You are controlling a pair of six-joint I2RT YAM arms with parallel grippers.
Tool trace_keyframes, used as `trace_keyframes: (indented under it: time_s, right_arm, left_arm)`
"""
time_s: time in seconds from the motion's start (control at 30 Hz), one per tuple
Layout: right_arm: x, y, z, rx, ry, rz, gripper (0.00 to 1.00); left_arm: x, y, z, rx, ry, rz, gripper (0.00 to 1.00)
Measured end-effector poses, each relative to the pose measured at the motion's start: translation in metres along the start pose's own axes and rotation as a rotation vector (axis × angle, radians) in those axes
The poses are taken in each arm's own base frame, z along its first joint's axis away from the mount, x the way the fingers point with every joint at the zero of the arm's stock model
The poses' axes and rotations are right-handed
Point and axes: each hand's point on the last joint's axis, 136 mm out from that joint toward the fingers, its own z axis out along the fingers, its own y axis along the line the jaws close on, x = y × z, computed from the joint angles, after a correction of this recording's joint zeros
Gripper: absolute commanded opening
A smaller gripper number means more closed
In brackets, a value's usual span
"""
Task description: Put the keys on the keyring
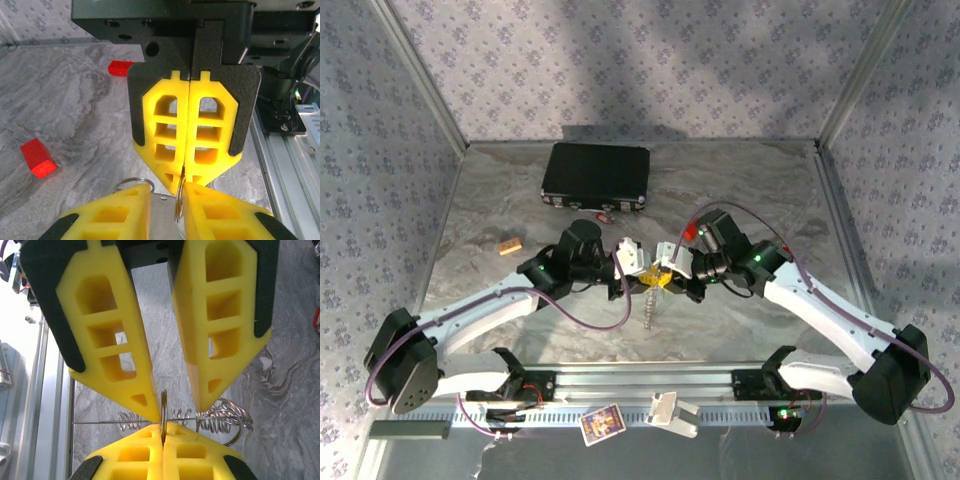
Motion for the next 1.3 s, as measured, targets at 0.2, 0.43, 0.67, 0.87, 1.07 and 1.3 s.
trace_keyframes:
  time_s: [0.2,0.43,0.67,0.87,1.07,1.3]
  right_arm:
    - [-0.002,-0.001,-0.001,0.008,0.002,-0.011,0.00]
    - [-0.003,-0.002,-0.002,0.012,0.001,-0.009,0.17]
    - [-0.003,-0.013,-0.021,0.068,-0.174,0.077,0.35]
    - [0.003,-0.008,-0.016,0.040,-0.254,0.148,0.35]
    - [-0.007,-0.008,-0.017,0.030,-0.304,0.145,0.30]
    - [-0.012,-0.008,-0.019,0.019,-0.332,0.142,0.16]
  left_arm:
    - [0.003,-0.003,0.002,0.023,0.013,0.004,0.14]
    - [0.004,-0.006,0.003,0.044,0.016,0.012,0.00]
    - [0.003,-0.005,0.004,0.026,-0.038,0.011,0.00]
    - [0.008,-0.007,0.005,0.012,-0.110,-0.041,0.00]
    - [-0.006,-0.005,0.003,0.003,-0.189,-0.070,0.00]
    - [-0.019,-0.004,0.000,0.005,-0.240,-0.076,0.00]
